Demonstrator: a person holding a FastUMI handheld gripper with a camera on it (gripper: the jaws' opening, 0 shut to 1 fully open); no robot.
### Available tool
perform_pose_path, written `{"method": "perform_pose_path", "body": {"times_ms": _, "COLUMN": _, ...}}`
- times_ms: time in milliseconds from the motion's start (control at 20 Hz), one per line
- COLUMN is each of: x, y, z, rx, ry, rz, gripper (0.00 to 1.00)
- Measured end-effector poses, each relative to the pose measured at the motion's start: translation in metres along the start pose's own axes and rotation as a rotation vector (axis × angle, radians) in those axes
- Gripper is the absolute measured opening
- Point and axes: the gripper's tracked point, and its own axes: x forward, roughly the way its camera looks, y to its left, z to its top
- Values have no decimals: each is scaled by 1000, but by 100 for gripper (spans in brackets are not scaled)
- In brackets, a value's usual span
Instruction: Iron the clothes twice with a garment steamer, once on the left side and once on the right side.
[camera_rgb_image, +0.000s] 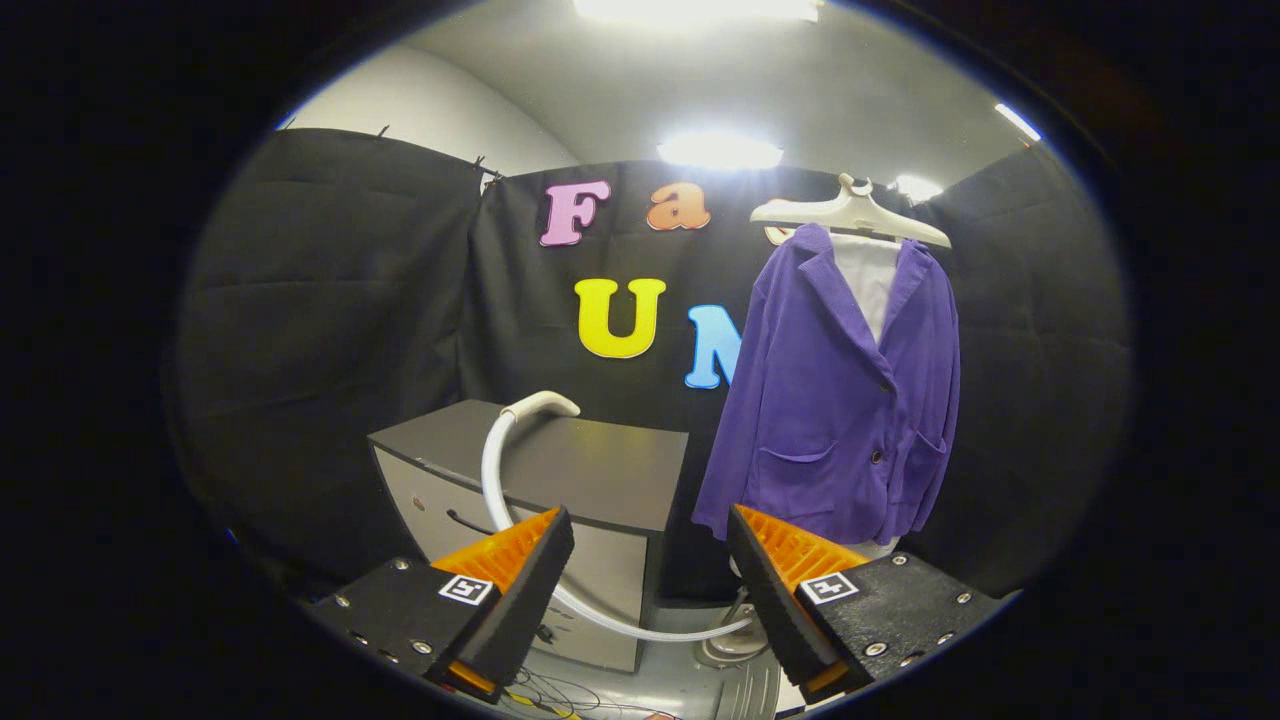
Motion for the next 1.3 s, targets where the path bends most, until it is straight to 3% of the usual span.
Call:
{"method": "perform_pose_path", "body": {"times_ms": 350, "x": -1, "y": -6, "z": 10, "rx": -60, "ry": 16, "rz": 40, "gripper": 95}}
{"method": "perform_pose_path", "body": {"times_ms": 550, "x": 20, "y": 16, "z": 34, "rx": -44, "ry": 6, "rz": 67, "gripper": 95}}
{"method": "perform_pose_path", "body": {"times_ms": 750, "x": 66, "y": 47, "z": 59, "rx": 19, "ry": 3, "rz": 78, "gripper": 95}}
{"method": "perform_pose_path", "body": {"times_ms": 1100, "x": 168, "y": 101, "z": 92, "rx": -27, "ry": 28, "rz": 30, "gripper": 95}}
{"method": "perform_pose_path", "body": {"times_ms": 1300, "x": 225, "y": 131, "z": 85, "rx": -42, "ry": 144, "rz": -3, "gripper": 95}}
